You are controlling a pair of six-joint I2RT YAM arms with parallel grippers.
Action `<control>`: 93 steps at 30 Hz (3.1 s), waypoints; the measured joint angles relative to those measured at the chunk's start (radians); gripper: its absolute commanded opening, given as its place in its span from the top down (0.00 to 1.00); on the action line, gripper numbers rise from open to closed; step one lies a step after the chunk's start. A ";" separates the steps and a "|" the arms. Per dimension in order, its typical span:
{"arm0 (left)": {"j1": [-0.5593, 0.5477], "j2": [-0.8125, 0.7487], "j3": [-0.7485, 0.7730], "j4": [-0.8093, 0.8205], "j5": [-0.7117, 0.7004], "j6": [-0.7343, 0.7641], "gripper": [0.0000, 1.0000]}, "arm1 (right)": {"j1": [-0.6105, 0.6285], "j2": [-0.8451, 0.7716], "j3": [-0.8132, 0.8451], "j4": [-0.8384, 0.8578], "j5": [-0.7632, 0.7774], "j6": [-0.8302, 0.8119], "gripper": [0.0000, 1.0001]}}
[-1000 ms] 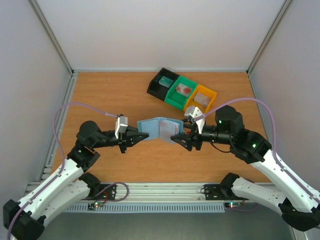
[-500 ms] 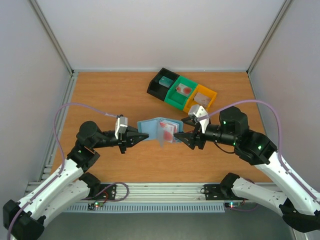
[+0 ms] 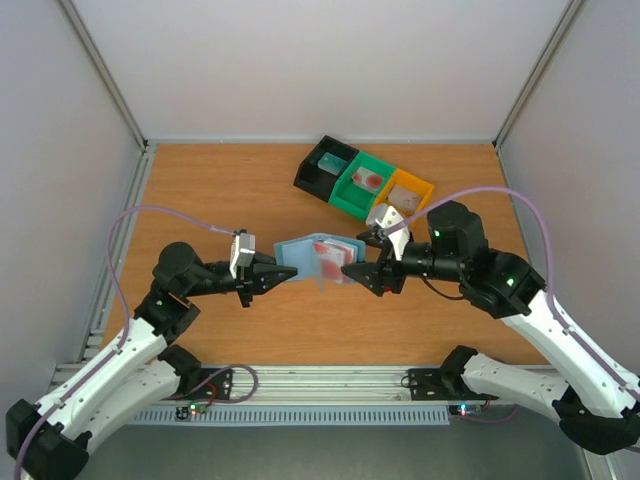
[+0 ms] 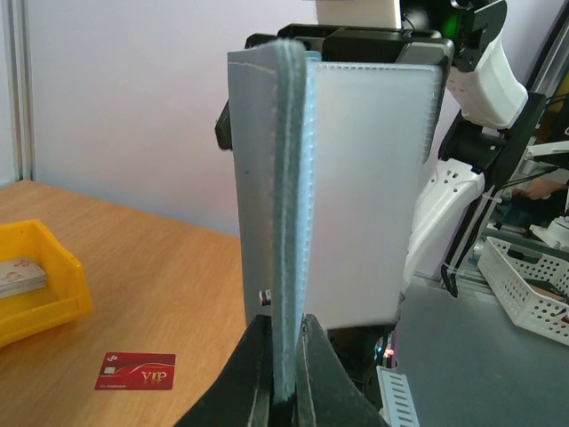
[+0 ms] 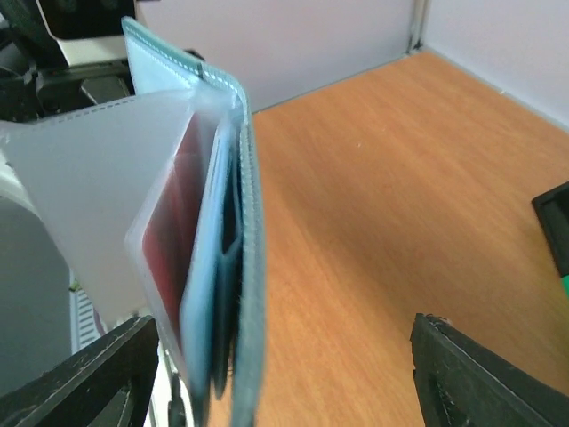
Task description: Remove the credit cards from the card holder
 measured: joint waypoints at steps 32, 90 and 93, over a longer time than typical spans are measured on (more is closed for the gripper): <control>0.000 -0.006 -0.014 -0.136 -0.306 0.026 0.41 | 0.019 0.673 0.256 -0.492 0.873 0.386 0.99; -0.090 0.020 -0.078 0.069 -0.088 -0.120 0.72 | 0.110 0.205 0.011 0.044 -0.122 0.043 0.95; -0.087 0.019 -0.078 0.068 -0.101 -0.120 0.74 | 0.103 0.220 0.014 0.053 -0.134 0.040 0.95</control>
